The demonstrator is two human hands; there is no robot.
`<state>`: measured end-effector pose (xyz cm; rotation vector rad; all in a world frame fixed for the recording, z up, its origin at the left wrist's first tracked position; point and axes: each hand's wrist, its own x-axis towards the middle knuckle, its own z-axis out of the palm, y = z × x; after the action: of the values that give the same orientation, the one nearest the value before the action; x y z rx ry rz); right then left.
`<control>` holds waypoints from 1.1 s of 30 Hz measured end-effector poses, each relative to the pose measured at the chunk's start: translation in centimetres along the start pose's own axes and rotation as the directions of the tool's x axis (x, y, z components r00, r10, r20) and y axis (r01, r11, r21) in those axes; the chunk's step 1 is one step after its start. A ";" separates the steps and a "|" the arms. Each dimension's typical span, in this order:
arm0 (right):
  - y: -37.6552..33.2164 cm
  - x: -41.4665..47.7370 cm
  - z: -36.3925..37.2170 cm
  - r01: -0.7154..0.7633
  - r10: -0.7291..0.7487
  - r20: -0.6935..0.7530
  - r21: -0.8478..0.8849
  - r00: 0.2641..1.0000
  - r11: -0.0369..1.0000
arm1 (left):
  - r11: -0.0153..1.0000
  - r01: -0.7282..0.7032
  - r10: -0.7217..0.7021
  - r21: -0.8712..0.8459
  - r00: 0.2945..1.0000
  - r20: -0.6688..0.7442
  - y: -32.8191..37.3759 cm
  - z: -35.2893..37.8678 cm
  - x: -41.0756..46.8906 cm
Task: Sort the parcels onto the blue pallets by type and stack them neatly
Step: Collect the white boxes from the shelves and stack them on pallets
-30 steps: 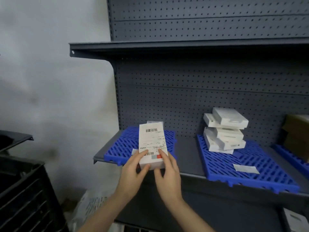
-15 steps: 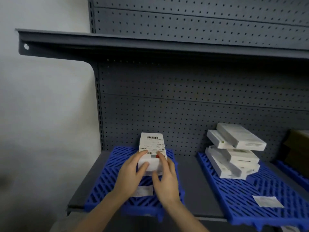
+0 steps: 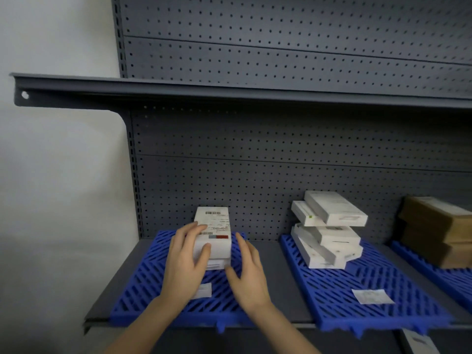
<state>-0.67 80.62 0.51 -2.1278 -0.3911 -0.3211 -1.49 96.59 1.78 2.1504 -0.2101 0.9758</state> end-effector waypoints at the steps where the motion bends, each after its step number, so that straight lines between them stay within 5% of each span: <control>1: 0.2 -0.8 -0.9 -0.001 0.001 -0.010 0.004 1.000 1.000 | 1.000 -0.025 0.025 -0.007 1.000 -0.008 1.5 0.1 -0.5; 13: 9.7 -17.5 -19.0 -0.174 0.151 -0.202 -0.100 0.968 0.980 | 0.953 -0.059 0.159 -0.299 0.934 0.321 19.2 13.4 -13.6; 24: 19.9 -31.8 -32.6 -0.436 0.352 -0.412 -0.129 0.840 0.890 | 0.926 -0.023 0.278 -0.376 0.714 0.643 31.3 26.9 -24.0; 33: 29.9 -31.7 -40.8 -0.557 0.450 -0.415 -0.182 0.791 0.810 | 0.920 0.134 0.224 -0.369 0.593 0.773 35.5 41.1 -26.3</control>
<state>-21.19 25.83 -11.52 -2.3042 0.4792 -0.4540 -11.04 39.17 -14.01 2.0455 -0.8373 -0.1315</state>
